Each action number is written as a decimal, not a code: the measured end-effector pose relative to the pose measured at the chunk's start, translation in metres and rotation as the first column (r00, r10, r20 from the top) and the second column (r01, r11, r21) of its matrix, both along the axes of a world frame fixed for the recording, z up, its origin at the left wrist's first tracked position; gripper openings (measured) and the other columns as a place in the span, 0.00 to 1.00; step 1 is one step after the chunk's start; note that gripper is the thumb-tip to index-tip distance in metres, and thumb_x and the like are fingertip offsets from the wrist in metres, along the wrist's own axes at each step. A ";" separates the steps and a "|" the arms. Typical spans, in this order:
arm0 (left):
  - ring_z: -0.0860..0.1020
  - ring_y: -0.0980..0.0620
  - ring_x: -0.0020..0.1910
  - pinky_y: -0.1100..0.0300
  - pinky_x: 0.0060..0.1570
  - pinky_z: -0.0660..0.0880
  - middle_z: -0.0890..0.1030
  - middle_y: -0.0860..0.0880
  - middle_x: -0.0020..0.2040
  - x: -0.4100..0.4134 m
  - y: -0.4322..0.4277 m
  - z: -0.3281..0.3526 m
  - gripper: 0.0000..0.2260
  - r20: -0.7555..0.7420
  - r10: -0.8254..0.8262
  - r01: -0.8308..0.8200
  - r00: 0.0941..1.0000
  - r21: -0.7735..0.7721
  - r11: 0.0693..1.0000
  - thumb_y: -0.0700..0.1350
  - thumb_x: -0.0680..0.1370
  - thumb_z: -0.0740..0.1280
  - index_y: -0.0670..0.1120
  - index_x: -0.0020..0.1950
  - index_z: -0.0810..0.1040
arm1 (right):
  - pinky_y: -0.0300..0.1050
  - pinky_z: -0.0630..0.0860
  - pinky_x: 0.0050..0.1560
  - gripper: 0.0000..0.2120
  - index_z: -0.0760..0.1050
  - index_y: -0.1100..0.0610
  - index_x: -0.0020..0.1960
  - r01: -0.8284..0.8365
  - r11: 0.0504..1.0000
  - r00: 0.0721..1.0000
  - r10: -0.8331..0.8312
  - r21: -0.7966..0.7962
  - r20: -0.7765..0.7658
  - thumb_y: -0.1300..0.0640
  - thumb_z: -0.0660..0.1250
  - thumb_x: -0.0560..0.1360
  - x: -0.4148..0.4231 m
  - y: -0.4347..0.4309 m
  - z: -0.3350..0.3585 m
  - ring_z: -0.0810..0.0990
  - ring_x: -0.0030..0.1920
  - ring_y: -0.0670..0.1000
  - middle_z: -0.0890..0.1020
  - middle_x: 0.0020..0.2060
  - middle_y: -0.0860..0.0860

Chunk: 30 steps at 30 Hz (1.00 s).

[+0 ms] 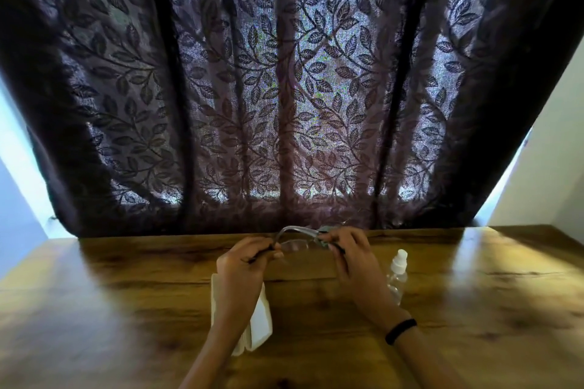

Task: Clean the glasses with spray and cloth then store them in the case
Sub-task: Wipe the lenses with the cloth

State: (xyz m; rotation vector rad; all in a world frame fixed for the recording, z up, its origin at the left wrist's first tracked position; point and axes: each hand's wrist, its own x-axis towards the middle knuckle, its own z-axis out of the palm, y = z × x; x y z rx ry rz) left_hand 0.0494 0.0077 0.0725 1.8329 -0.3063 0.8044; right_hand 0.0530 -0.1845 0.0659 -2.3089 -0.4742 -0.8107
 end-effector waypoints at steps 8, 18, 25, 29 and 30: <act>0.81 0.61 0.38 0.61 0.40 0.80 0.83 0.56 0.39 0.002 0.000 -0.002 0.12 -0.018 0.009 -0.009 1.000 -0.001 1.000 0.30 0.66 0.72 0.45 0.42 0.84 | 0.30 0.74 0.44 0.07 0.74 0.59 0.52 0.079 0.995 0.996 -0.082 0.068 0.047 0.66 0.60 0.76 0.003 0.002 0.004 0.74 0.42 0.40 0.71 0.52 0.52; 0.81 0.60 0.38 0.59 0.39 0.80 0.83 0.57 0.39 0.000 0.002 -0.004 0.16 -0.011 -0.004 0.004 1.000 -0.007 1.000 0.30 0.68 0.72 0.52 0.43 0.82 | 0.36 0.74 0.35 0.09 0.72 0.58 0.53 0.149 0.988 0.988 -0.150 0.036 0.028 0.67 0.61 0.76 0.005 -0.003 0.001 0.72 0.35 0.45 0.73 0.50 0.56; 0.81 0.63 0.39 0.71 0.41 0.77 0.83 0.59 0.38 0.001 -0.002 -0.004 0.21 -0.011 -0.006 0.005 1.000 -0.013 1.000 0.30 0.68 0.71 0.58 0.44 0.80 | 0.26 0.71 0.43 0.09 0.73 0.58 0.53 0.012 1.000 0.999 -0.011 -0.025 0.045 0.67 0.62 0.75 -0.001 0.006 0.000 0.72 0.40 0.38 0.73 0.51 0.53; 0.81 0.62 0.39 0.68 0.41 0.78 0.83 0.58 0.40 0.002 -0.001 -0.007 0.18 -0.004 0.004 -0.004 1.000 -0.018 1.000 0.30 0.67 0.72 0.53 0.45 0.82 | 0.36 0.73 0.39 0.10 0.73 0.59 0.56 0.075 0.994 0.997 -0.073 -0.078 0.026 0.65 0.62 0.76 0.001 -0.001 0.003 0.74 0.37 0.45 0.74 0.52 0.58; 0.81 0.62 0.39 0.68 0.41 0.78 0.83 0.57 0.40 0.002 -0.001 -0.006 0.18 -0.002 0.001 -0.001 1.000 -0.022 1.000 0.30 0.67 0.72 0.53 0.45 0.82 | 0.38 0.73 0.39 0.10 0.72 0.59 0.57 0.106 0.991 0.994 -0.105 -0.081 0.015 0.64 0.61 0.76 0.002 -0.003 0.004 0.73 0.36 0.46 0.74 0.52 0.58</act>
